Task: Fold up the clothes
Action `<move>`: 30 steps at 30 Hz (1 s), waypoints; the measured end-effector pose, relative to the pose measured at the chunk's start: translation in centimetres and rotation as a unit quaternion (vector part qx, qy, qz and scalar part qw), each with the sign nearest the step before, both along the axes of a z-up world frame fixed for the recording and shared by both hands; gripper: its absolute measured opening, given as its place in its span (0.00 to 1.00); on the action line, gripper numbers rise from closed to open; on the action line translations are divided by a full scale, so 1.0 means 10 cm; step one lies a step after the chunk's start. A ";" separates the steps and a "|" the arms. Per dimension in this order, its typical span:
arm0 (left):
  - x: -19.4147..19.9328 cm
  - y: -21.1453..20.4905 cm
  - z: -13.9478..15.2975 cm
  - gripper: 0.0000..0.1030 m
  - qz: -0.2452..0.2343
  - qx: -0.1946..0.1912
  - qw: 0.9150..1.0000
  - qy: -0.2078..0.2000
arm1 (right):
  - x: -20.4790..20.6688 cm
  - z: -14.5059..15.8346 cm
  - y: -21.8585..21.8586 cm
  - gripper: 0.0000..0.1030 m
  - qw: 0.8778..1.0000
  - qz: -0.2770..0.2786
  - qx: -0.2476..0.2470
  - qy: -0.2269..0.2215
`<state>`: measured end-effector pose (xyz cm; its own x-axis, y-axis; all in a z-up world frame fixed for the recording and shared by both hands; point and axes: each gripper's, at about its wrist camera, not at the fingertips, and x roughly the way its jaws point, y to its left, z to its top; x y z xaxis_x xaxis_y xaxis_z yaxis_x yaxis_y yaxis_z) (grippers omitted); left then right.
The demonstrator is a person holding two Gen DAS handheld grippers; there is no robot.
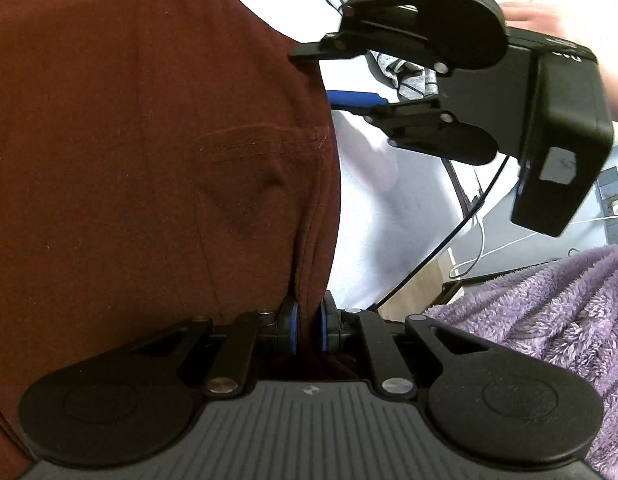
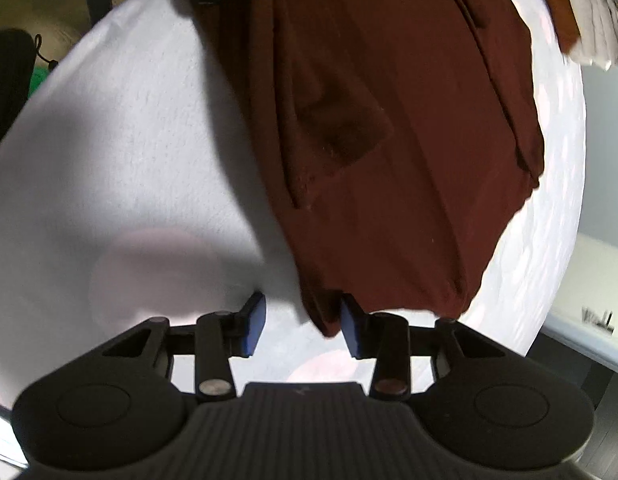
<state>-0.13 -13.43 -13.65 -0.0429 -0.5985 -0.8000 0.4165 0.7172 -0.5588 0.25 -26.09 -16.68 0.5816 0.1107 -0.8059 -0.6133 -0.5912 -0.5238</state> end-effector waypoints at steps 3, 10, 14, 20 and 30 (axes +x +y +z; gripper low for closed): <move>0.02 -0.03 0.00 0.08 -0.001 -0.002 1.000 0.001 | 0.10 -0.04 0.04 0.41 1.000 0.005 0.004 -0.002; -0.01 0.05 0.01 0.08 0.008 -0.023 1.000 0.006 | 0.31 -0.10 0.16 0.12 1.000 -0.006 0.009 -0.011; -0.06 0.12 0.06 0.08 0.014 -0.047 0.999 0.004 | 0.41 0.01 0.28 0.10 1.000 -0.021 0.014 -0.010; -0.13 0.37 0.10 0.08 0.056 -0.089 0.994 0.019 | 0.55 0.25 0.56 0.10 0.999 -0.027 0.029 -0.022; -0.26 0.75 0.07 0.08 0.133 -0.115 0.983 0.045 | 0.22 0.44 0.96 0.10 0.998 -0.001 0.052 -0.029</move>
